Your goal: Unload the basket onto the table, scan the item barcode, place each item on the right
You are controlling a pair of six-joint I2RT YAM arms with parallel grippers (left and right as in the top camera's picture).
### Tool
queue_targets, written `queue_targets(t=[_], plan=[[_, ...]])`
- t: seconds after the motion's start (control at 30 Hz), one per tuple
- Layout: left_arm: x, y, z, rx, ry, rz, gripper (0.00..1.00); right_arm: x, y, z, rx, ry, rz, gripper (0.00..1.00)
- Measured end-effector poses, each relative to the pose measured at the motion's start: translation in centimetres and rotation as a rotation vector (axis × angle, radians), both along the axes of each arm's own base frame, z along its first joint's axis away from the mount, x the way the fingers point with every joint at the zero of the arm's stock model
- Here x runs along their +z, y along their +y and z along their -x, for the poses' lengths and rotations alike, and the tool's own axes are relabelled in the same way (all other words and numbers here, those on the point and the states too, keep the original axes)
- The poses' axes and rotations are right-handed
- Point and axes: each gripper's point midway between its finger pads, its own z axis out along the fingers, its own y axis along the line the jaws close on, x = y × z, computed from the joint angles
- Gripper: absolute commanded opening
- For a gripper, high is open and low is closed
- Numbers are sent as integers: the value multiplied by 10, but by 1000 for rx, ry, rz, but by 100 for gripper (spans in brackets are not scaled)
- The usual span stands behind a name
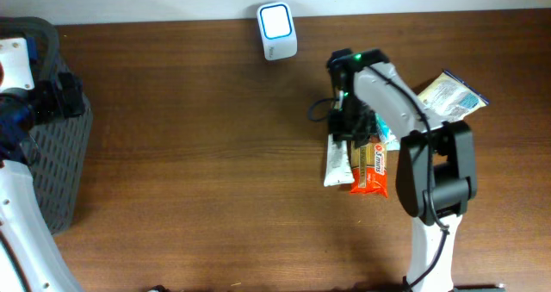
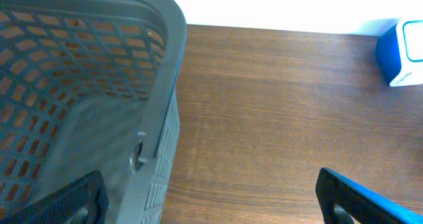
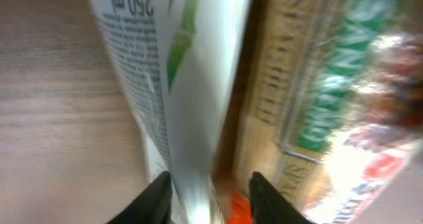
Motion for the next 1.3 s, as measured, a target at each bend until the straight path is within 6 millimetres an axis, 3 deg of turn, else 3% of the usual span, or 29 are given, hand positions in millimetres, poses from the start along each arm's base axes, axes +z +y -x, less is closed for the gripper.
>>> queue_targets(t=[0.07,0.13,0.23,0.3,0.37,0.4,0.43,0.5,0.63,0.73,0.93,1.13,1.2,1.3], plan=[[0,0,0,0,1,0,99,13,-6,-6,14,-8,-14,43],[0,0,0,0,-1,0,99,41,-5,-19,54,-55,-34,43],[0,0,0,0,0,0,99,101,13,-30,128,-167,-71,47],[0,0,0,0,0,0,99,146,31,-27,184,-261,-100,63],[0,0,0,0,0,0,99,185,49,-22,238,-364,-134,69],[0,0,0,0,0,0,99,213,63,-14,271,-439,-176,99],[0,0,0,0,0,0,99,218,65,-12,278,-451,-184,99],[0,0,0,0,0,0,99,268,87,17,352,-572,-264,99],[0,0,0,0,0,0,99,323,100,64,433,-709,-355,99],[0,0,0,0,0,0,99,339,102,80,453,-749,-388,99],[0,0,0,0,0,0,99,340,99,79,393,-741,-397,99],[0,0,0,0,0,0,99,342,59,55,218,-771,-338,99],[0,0,0,0,-1,0,99,353,44,41,188,-852,-299,99],[0,0,0,0,0,0,99,378,41,30,269,-996,-285,99]])
